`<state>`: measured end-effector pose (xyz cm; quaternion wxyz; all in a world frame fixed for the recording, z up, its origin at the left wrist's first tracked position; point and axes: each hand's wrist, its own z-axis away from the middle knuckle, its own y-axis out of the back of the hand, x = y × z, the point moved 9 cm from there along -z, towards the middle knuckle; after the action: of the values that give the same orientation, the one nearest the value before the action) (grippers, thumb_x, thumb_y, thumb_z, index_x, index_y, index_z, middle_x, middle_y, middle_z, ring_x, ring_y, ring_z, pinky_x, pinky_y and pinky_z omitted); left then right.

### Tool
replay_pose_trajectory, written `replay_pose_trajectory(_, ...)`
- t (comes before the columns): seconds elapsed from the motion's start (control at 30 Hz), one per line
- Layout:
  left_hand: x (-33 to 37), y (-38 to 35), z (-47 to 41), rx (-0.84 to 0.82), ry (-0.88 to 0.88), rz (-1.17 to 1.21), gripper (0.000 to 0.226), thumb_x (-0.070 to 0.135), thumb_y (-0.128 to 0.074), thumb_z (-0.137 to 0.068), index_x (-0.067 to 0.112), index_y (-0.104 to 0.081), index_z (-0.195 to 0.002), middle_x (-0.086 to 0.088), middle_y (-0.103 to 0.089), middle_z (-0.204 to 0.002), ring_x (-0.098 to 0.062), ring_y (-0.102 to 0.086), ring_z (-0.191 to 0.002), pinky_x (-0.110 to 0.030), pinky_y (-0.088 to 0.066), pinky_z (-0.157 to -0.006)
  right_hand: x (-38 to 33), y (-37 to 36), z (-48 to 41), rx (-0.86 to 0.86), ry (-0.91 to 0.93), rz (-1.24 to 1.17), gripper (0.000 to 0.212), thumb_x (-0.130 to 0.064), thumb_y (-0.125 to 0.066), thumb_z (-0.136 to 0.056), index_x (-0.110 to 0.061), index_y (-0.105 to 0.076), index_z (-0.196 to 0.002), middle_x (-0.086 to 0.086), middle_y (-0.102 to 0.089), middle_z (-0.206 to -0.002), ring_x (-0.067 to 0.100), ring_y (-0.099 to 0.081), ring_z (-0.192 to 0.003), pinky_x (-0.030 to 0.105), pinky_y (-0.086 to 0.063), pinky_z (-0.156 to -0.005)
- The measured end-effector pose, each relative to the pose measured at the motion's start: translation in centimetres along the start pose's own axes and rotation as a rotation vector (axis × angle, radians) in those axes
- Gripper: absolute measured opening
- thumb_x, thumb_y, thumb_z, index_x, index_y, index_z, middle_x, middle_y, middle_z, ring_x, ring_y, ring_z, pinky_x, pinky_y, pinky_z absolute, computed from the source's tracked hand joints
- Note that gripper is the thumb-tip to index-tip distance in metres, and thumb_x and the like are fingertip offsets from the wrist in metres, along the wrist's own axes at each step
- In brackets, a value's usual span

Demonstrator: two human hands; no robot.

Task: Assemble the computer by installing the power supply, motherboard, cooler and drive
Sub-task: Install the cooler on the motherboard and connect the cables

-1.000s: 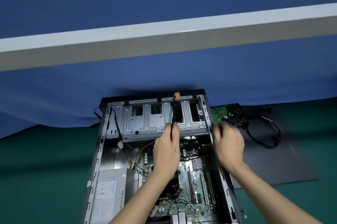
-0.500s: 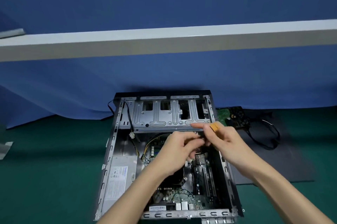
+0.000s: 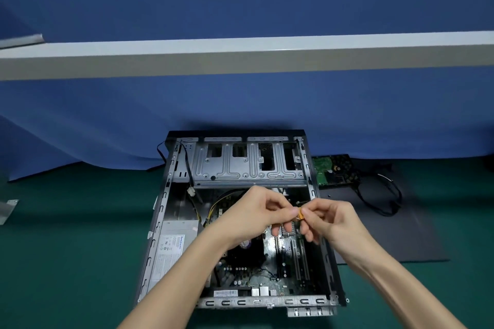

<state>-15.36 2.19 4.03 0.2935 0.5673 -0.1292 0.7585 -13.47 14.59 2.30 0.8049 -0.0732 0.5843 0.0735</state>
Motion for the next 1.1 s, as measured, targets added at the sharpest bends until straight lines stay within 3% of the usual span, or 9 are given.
replay_pose_trajectory(0.1,-1.7,-0.1,-0.2,-0.003,0.069,-0.083,0.019,0.027,-0.066,-0.089,0.011,-0.074,-0.083,-0.002,-0.069,-0.071,-0.008,-0.047,-0.054,-0.013,-0.035,-0.046,0.6,1.0,-0.3,0.068,0.017,0.251,0.015,-0.014,-0.067,-0.089,-0.008,-0.067,-0.075,0.003,-0.062,-0.060,0.011,-0.051,-0.055,0.019,-0.040,-0.052)
replay_pose_trajectory(0.17,-3.6,-0.6,-0.5,0.030,0.112,-0.257,0.017,0.025,-0.067,-0.088,0.012,-0.076,-0.082,0.004,-0.068,-0.067,-0.001,-0.049,-0.051,-0.010,-0.039,-0.048,0.4,3.4,-0.5,0.285,0.067,0.530,0.016,-0.027,-0.073,-0.083,-0.017,-0.064,-0.075,-0.003,-0.061,-0.063,0.004,-0.050,-0.056,0.018,-0.039,-0.055)
replay_pose_trajectory(0.23,-6.0,-2.3,-1.0,-0.014,0.171,-0.420,0.013,0.018,-0.066,-0.088,0.011,-0.076,-0.086,0.004,-0.072,-0.078,-0.002,-0.063,-0.069,-0.019,-0.053,-0.070,0.6,5.3,-0.8,0.429,0.073,0.609,0.023,-0.037,-0.074,-0.080,-0.020,-0.062,-0.091,-0.004,-0.062,-0.082,0.006,-0.055,-0.072,0.020,-0.043,-0.066)
replay_pose_trajectory(0.3,-8.8,-4.7,-1.8,-0.093,0.242,-0.493,0.013,0.014,-0.063,-0.088,0.008,-0.075,-0.092,-0.003,-0.073,-0.093,-0.014,-0.067,-0.087,-0.032,-0.053,-0.088,2.6,5.8,-1.8,0.385,-0.006,0.631,0.047,-0.042,-0.073,-0.080,-0.023,-0.055,-0.119,-0.004,-0.056,-0.109,0.012,-0.054,-0.097,0.027,-0.043,-0.084)
replay_pose_trajectory(0.4,-12.0,-8.0,-3.2,-0.204,0.340,-0.514,0.011,0.014,-0.061,-0.090,0.007,-0.069,-0.091,-0.007,-0.070,-0.099,-0.020,-0.065,-0.093,-0.040,-0.052,-0.090,5.5,5.6,-2.9,0.322,-0.066,0.566,0.061,-0.040,-0.070,-0.084,-0.021,-0.045,-0.136,-0.007,-0.052,-0.121,0.009,-0.047,-0.111,0.024,-0.035,-0.091)
replay_pose_trajectory(0.6,-15.3,-11.3,-5.1,-0.330,0.485,-0.446,0.013,0.012,-0.057,-0.095,0.000,-0.061,-0.099,-0.011,-0.069,-0.080,-0.015,-0.060,-0.054,-0.036,-0.058,-0.077,8.2,6.0,-3.4,0.392,-0.090,0.489,0.055,-0.036,-0.065,-0.089,-0.018,-0.045,-0.137,0.005,-0.057,-0.125,0.017,-0.051,-0.112,0.031,-0.039,-0.098)
replay_pose_trajectory(0.73,-16.0,-11.6,-5.6,-0.338,0.518,-0.449,0.007,0.006,-0.054,-0.095,0.001,-0.055,-0.098,-0.012,-0.066,-0.075,-0.015,-0.058,-0.051,-0.033,-0.056,-0.070,8.5,6.0,-3.7,0.410,-0.074,0.505,0.053,-0.033,-0.064,-0.090,-0.018,-0.044,-0.137,0.005,-0.055,-0.123,0.015,-0.048,-0.104,0.028,-0.036,-0.090)
replay_pose_trajectory(1.0,-16.4,-12.8,-6.1,-0.325,0.523,-0.567,0.031,0.002,-0.063,-0.089,-0.003,-0.052,-0.117,-0.017,-0.065,-0.098,-0.027,-0.068,-0.089,-0.041,-0.056,-0.084,8.8,6.3,-3.7,0.444,-0.053,0.500,0.049,-0.032,-0.064,-0.090,-0.021,-0.046,-0.134,0.002,-0.054,-0.121,0.019,-0.052,-0.101,0.030,-0.038,-0.088)
replay_pose_trajectory(1.1,-16.0,-12.9,-6.5,-0.328,0.514,-0.625,0.028,0.005,-0.061,-0.090,-0.002,-0.053,-0.115,-0.014,-0.057,-0.106,-0.029,-0.063,-0.099,-0.034,-0.052,-0.082,9.0,6.3,-3.8,0.449,-0.057,0.500,0.049,-0.033,-0.064,-0.090,-0.021,-0.046,-0.134,0.003,-0.054,-0.124,0.025,-0.054,-0.101,0.035,-0.041,-0.092)
